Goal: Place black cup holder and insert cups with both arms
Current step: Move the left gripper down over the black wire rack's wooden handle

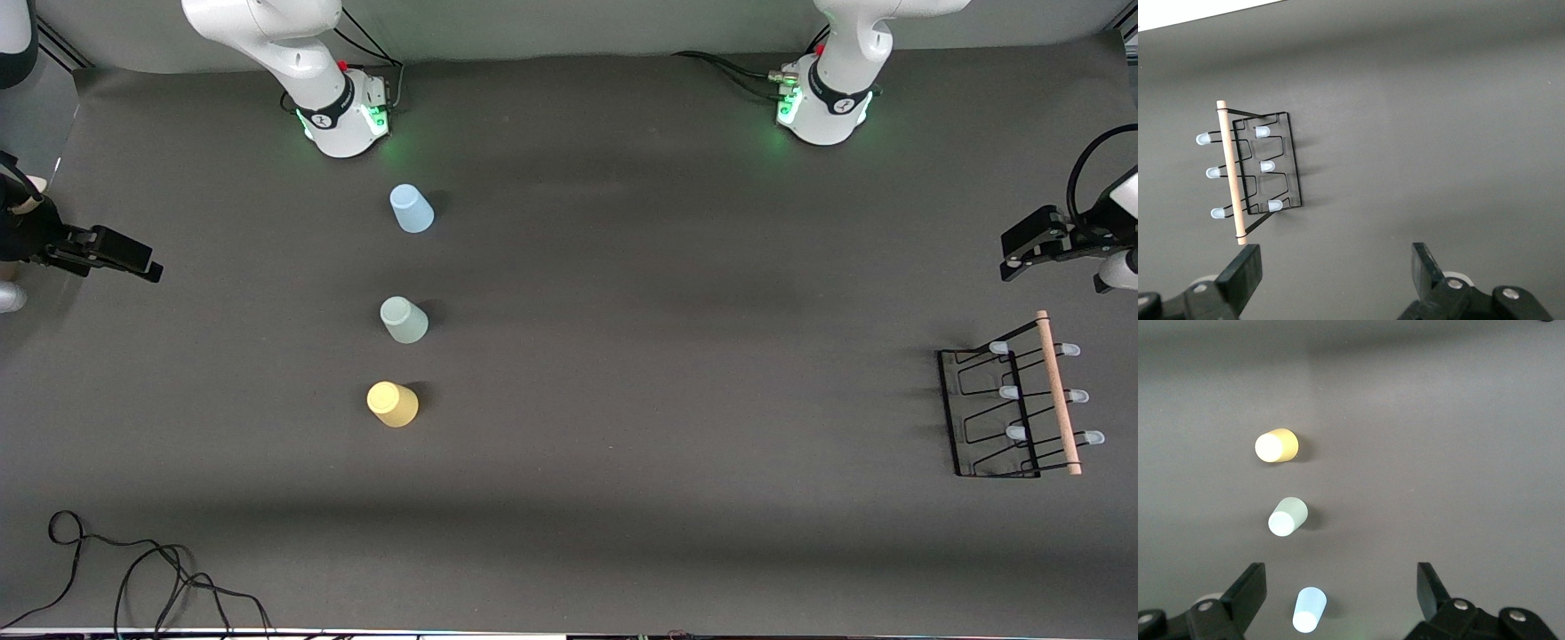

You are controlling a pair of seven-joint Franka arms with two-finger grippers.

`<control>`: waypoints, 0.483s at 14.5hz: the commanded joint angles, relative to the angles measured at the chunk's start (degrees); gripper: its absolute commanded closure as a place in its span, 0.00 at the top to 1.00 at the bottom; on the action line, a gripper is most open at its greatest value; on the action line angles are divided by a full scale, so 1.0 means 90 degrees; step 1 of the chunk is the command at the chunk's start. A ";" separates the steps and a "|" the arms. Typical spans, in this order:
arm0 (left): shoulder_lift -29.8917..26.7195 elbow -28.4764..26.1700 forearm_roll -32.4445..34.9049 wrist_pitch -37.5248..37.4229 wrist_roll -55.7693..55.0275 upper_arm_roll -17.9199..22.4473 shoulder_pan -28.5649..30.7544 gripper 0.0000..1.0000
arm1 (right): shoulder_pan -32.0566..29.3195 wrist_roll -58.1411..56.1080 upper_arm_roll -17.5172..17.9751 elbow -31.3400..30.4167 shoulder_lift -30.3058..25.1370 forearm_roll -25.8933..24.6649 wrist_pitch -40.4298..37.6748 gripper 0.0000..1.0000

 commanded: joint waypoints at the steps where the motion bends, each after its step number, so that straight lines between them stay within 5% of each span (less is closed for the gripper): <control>1: -0.0050 -0.0057 0.0074 0.0076 -0.0028 0.0043 -0.0098 1.00 | -0.0052 -0.0029 0.0046 0.0190 0.0075 -0.0049 -0.0098 1.00; 7: 0.0028 -0.0019 0.0084 0.0076 -0.0038 0.0043 -0.0069 1.00 | -0.0072 -0.0087 0.0036 0.0180 0.0084 -0.0020 -0.0098 1.00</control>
